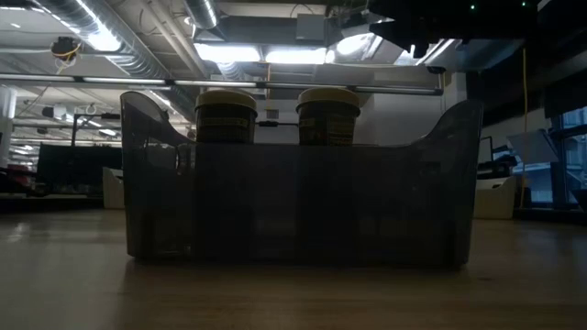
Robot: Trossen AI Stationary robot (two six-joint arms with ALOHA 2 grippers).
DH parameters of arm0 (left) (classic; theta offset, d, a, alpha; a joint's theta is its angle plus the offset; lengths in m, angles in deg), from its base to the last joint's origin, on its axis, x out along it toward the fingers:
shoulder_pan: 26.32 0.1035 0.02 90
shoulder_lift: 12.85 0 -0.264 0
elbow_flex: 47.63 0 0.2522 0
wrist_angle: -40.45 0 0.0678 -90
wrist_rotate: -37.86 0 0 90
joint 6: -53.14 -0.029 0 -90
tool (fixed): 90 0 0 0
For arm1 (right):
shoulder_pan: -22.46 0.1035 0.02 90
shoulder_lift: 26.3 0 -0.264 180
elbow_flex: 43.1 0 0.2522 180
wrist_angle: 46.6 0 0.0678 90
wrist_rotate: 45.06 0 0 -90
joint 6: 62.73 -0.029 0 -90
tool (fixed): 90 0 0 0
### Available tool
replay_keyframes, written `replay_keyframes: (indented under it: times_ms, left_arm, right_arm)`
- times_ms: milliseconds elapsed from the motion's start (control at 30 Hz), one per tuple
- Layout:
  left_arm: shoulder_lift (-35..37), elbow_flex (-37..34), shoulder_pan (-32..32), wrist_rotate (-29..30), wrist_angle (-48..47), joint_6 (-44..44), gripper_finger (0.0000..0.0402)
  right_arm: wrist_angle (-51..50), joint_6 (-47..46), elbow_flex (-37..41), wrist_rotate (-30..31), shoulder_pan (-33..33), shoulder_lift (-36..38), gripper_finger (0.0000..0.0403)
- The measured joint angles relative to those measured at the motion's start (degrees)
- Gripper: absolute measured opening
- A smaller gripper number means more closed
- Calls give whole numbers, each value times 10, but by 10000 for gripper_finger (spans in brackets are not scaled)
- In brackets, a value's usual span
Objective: Sort spices by type
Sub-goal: Put the left green seasoning bottle into the right white bin
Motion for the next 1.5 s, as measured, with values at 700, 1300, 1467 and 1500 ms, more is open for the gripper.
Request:
replay_keyframes:
  times_ms: [700,1300,1467,1500]
  left_arm:
    - [81,104,244,116,-187,-286,186]
    - [50,177,491,130,-147,-547,189]
    - [-3,231,521,102,-152,-577,187]
    - [-15,243,526,99,-153,-583,187]
  right_arm:
    - [0,0,0,0,0,0,299]
    - [-1,2,0,0,0,0,299]
    - [-1,3,0,0,0,0,299]
    - [-1,4,0,0,0,0,299]
